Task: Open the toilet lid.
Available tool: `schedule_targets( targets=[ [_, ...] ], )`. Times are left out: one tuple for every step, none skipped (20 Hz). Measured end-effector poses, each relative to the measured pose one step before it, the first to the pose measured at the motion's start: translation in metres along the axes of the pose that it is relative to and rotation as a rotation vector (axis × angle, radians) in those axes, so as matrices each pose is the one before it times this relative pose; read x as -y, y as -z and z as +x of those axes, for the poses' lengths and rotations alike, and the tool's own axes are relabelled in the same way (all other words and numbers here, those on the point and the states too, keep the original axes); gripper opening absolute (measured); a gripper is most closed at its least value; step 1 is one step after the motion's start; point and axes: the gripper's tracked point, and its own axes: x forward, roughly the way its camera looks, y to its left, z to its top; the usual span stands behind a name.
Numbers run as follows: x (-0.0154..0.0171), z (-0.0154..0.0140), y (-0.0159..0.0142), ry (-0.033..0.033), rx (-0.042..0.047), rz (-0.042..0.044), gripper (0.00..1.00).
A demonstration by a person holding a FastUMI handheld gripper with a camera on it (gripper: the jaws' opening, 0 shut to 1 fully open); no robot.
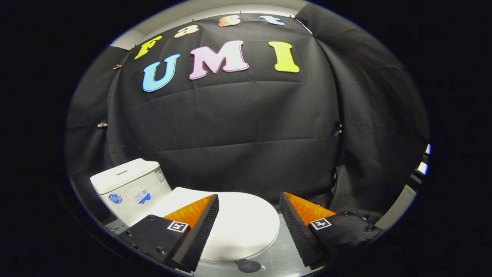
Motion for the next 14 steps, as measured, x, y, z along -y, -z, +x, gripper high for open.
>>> schedule_targets(
  targets=[
    [0.00172, -0.00206, 0.00455, 0.00245, -0.02209, -0.02428, 0.98],
    [-0.00010, -0.00042, -0.00002, -0.00412, -0.00331, -0.01942, 0.98],
    [-0.00038, -0.00157, -0.00081, -0.00765, -0.00659, -0.00964, 0.98],
    [0.00026, -0.00037, 0.00100, -0.00593, -0.01140, 0.00284, 0.98],
    [-0.00098, -0.00040, 0.00274, -0.01145, -0.01730, 0.01660, 0.98],
    [-0.00155, -0.00012, 0.00569, -0.00863, -0.02281, 0.01716, 0.98],
    [0.00140, -0.00207, 0.00782, -0.00389, -0.02490, 0.01663, 0.98],
    [0.00269, -0.00106, 0.00692, -0.00989, -0.01894, 0.02202, 0.98],
    [0.00272, -0.00069, 0.01011, -0.00764, -0.02837, 0.02855, 0.98],
    [0.00331, 0.00018, 0.01470, -0.00294, -0.04565, 0.03428, 0.98],
    [0.00782, 0.00091, 0.01479, 0.01732, -0.04935, 0.03246, 0.98],
    [0.00775, 0.00059, 0.01614, 0.00866, -0.04151, 0.02651, 0.98],
    [0.00763, 0.00076, 0.01260, 0.01079, -0.02576, 0.02844, 0.98],
    [0.00764, 0.00018, 0.01247, 0.00824, -0.03305, 0.03273, 0.98]
  ],
)
